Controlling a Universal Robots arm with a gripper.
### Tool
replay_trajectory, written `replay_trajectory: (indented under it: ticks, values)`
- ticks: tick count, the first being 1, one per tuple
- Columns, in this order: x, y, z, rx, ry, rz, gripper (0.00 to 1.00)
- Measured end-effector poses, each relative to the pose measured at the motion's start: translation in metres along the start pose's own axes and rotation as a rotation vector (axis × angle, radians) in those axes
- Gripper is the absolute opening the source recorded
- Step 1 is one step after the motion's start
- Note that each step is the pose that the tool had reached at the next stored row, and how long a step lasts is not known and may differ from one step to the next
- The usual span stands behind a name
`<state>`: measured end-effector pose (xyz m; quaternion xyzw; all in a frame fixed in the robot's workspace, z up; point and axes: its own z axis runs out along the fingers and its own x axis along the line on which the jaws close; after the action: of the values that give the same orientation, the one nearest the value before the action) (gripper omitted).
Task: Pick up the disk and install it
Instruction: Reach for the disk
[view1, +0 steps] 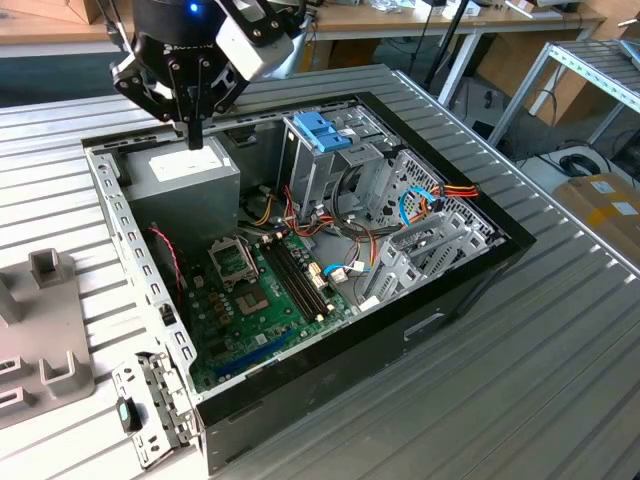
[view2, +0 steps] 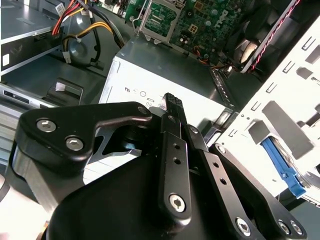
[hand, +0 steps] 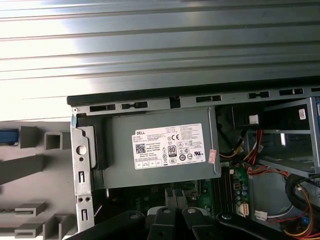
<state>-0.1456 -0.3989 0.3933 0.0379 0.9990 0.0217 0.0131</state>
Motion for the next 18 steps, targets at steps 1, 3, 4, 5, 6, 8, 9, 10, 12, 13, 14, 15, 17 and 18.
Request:
replay_trajectory:
  ticks: [1, 3, 4, 5, 6, 8, 9, 10, 12, 13, 14, 15, 17, 18]
  values:
    - [0.0003, 0.0000, 0.0000, -0.0001, 0.0000, 0.000, 0.10]
    - [0.0010, -0.0001, 0.0000, 0.0000, 0.0000, 0.000, 0.10]
    - [0.0013, -0.0001, 0.0000, 0.0000, 0.0000, 0.000, 0.10]
    - [0.0016, -0.0001, -0.0001, 0.0000, 0.0001, 0.000, 0.10]
    - [0.0018, -0.0001, 0.0000, 0.0000, 0.0000, 0.000, 0.10]
    - [0.0024, -0.0002, -0.0001, 0.0000, 0.0000, 0.000, 0.10]
    - [0.0028, -0.0002, -0.0001, 0.0000, 0.0000, 0.000, 0.10]
    - [0.0031, -0.0002, -0.0001, -0.0001, 0.0000, 0.000, 0.10]
    - [0.0040, -0.0003, -0.0001, 0.0000, 0.0000, 0.000, 0.10]
    - [0.0045, -0.0003, -0.0001, 0.0000, 0.0000, 0.000, 0.10]
    - [0.0049, -0.0003, -0.0001, 0.0000, 0.0000, 0.000, 0.10]
    - [0.0052, -0.0004, -0.0002, 0.0000, 0.0000, 0.000, 0.10]
    - [0.0059, -0.0004, -0.0001, 0.0000, 0.0000, 0.000, 0.10]
    - [0.0064, -0.0005, -0.0002, 0.0000, 0.0000, 0.000, 0.10]
